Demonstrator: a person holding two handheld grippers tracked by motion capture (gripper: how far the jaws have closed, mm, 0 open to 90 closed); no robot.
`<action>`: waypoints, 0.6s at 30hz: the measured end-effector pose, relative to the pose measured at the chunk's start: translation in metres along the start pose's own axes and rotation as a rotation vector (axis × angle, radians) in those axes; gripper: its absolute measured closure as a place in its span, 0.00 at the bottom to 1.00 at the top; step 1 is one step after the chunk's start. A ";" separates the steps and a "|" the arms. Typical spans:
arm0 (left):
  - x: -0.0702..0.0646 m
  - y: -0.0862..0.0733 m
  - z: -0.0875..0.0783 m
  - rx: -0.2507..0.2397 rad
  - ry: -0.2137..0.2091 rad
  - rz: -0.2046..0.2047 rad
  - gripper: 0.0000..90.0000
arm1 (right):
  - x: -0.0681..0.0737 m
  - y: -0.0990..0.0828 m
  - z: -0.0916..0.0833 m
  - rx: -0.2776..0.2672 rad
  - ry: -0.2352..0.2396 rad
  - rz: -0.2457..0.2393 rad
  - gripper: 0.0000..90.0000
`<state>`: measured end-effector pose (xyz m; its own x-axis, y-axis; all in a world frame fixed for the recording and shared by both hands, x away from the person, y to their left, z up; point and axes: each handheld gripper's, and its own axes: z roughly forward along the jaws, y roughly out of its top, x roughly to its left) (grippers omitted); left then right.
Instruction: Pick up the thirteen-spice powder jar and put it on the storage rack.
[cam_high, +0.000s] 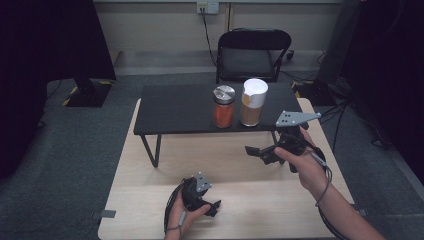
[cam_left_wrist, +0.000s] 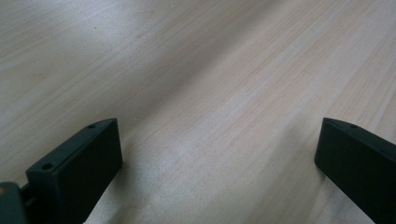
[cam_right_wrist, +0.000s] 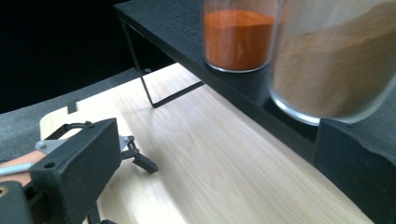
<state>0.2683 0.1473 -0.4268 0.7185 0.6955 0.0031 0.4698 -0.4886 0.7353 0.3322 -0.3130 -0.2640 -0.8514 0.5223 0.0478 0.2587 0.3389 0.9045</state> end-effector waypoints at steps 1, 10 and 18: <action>0.000 0.000 0.000 0.000 0.000 0.000 0.00 | 0.000 -0.001 0.000 0.001 0.002 -0.001 0.00; 0.000 0.000 0.000 0.000 0.000 0.001 0.00 | 0.001 -0.011 0.000 -0.003 0.018 -0.003 0.00; 0.000 0.000 0.000 0.000 0.000 0.000 0.00 | -0.001 -0.020 -0.001 -0.010 0.028 0.008 0.01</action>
<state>0.2683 0.1472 -0.4268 0.7183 0.6957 0.0033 0.4697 -0.4885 0.7353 0.3268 -0.3212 -0.2817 -0.8618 0.5029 0.0666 0.2611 0.3272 0.9081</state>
